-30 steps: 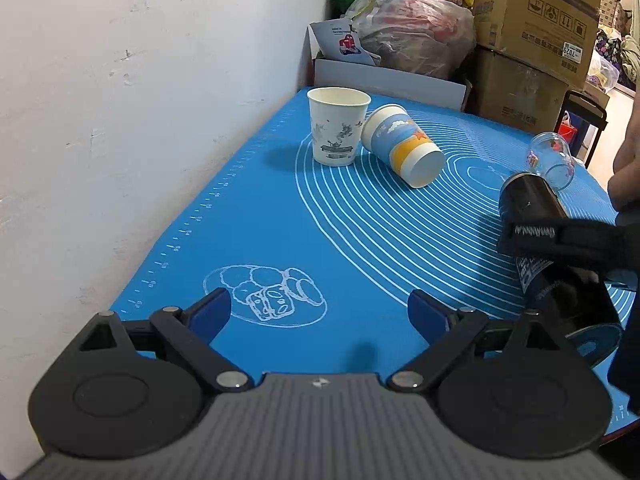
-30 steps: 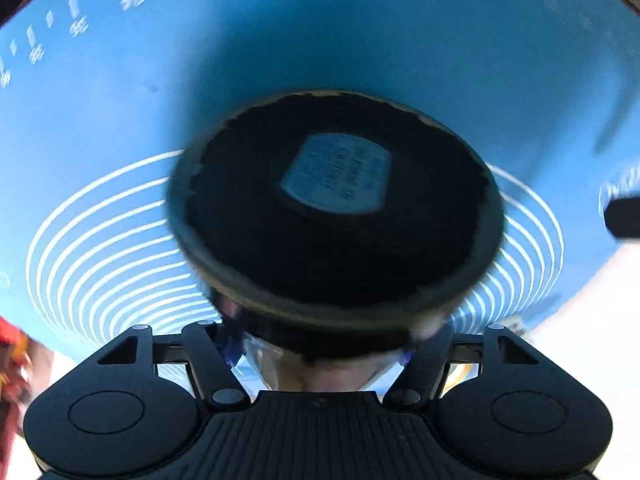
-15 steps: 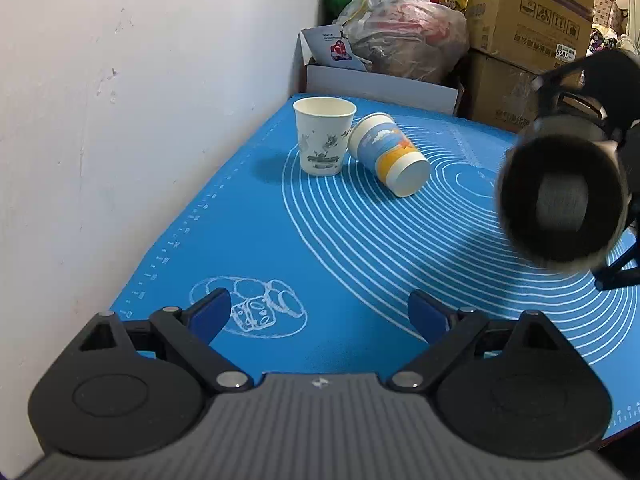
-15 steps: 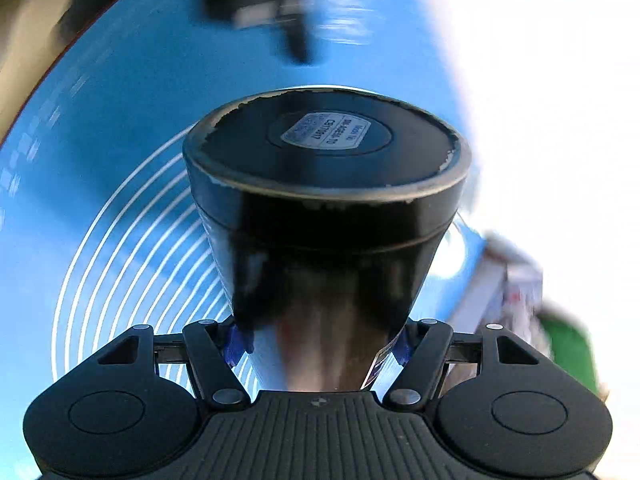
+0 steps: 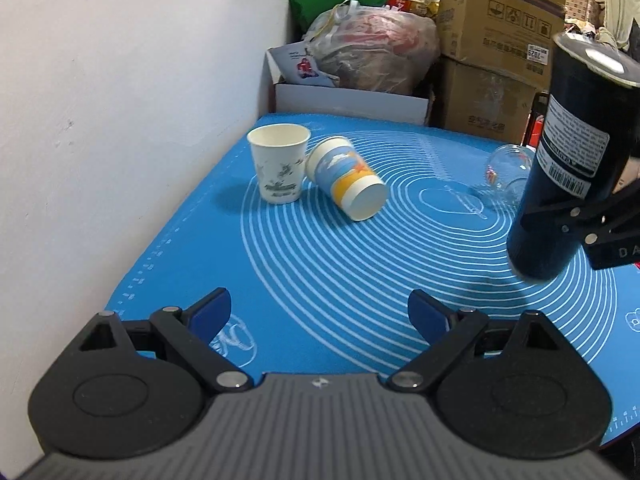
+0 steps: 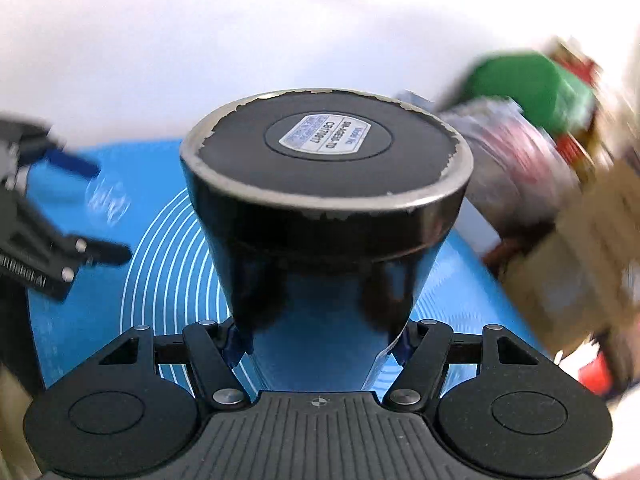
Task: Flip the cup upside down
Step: 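Lift the bottle with the right gripper and stand it on its base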
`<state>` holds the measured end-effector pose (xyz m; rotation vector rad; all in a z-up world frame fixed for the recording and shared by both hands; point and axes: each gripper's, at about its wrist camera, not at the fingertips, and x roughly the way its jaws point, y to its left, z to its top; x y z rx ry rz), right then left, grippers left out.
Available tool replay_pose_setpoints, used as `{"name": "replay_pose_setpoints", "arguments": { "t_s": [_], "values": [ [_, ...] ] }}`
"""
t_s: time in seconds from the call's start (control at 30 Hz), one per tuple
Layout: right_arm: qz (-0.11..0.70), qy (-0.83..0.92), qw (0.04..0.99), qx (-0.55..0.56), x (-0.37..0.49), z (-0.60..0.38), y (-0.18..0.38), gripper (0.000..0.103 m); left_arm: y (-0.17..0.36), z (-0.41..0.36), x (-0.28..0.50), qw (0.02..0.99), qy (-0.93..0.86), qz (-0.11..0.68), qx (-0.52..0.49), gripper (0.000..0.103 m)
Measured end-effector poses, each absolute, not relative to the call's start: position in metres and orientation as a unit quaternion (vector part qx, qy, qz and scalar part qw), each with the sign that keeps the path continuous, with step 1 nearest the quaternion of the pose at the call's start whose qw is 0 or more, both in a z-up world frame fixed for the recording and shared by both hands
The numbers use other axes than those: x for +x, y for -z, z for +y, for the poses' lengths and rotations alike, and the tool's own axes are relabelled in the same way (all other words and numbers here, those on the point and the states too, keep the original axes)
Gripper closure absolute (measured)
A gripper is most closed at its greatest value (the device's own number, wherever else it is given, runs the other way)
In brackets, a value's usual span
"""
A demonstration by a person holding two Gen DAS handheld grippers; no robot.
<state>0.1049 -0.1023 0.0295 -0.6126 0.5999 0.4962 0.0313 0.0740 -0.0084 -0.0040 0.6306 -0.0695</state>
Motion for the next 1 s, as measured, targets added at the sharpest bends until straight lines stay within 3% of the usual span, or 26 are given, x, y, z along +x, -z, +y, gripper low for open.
{"name": "replay_pose_setpoints", "arguments": {
  "t_s": [0.27,0.9,1.0],
  "values": [
    [0.266,-0.186,0.943,-0.074,0.092,-0.174,-0.008,0.038,0.013,0.055,0.04,0.945,0.042,0.325,-0.003,0.009],
    [0.255,-0.156,0.954,-0.038,0.1,-0.166,0.008,0.038,0.014,0.035,0.045,0.945,0.047,0.323,0.013,0.008],
    [0.251,-0.15,0.956,-0.034,0.101,-0.164,0.008,0.032,0.014,0.033,0.045,0.945,0.047,0.324,0.014,0.009]
  ]
}}
